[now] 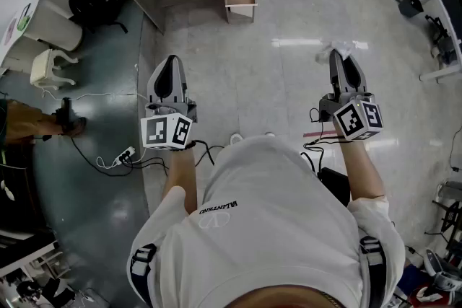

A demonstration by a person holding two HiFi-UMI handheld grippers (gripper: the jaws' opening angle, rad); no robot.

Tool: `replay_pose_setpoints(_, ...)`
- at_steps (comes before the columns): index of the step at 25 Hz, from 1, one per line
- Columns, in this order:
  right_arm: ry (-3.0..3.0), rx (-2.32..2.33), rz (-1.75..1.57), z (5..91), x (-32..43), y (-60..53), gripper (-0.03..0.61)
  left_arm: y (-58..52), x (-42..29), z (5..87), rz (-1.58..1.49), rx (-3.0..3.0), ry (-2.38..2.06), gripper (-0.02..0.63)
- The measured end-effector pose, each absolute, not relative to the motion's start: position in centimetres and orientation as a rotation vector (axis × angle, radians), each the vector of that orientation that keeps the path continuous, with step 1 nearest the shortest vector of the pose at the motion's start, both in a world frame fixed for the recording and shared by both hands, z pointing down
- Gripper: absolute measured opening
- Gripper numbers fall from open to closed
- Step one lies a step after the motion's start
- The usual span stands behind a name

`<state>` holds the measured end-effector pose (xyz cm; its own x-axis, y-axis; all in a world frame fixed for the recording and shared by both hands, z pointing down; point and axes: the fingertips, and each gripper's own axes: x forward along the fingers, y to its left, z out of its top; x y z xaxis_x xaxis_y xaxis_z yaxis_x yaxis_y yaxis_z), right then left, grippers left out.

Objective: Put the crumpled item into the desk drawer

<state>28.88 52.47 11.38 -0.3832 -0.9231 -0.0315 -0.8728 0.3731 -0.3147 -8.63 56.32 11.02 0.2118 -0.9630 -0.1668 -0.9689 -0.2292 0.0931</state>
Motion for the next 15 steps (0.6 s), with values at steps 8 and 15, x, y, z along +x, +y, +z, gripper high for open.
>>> replay_pose_setpoints(8, 2.435, -1.603, -0.377, 11.1, 27.2, 52.5, 0.086, 56.4, -9.9, 11.0, 0.305, -2.428, 1.92, 0.003)
replay_pose_setpoints(15, 2.409, -1.598, -0.375, 10.7, 25.6, 52.7, 0.089, 56.4, -11.5, 11.2, 0.305, -2.447, 1.901, 0.003)
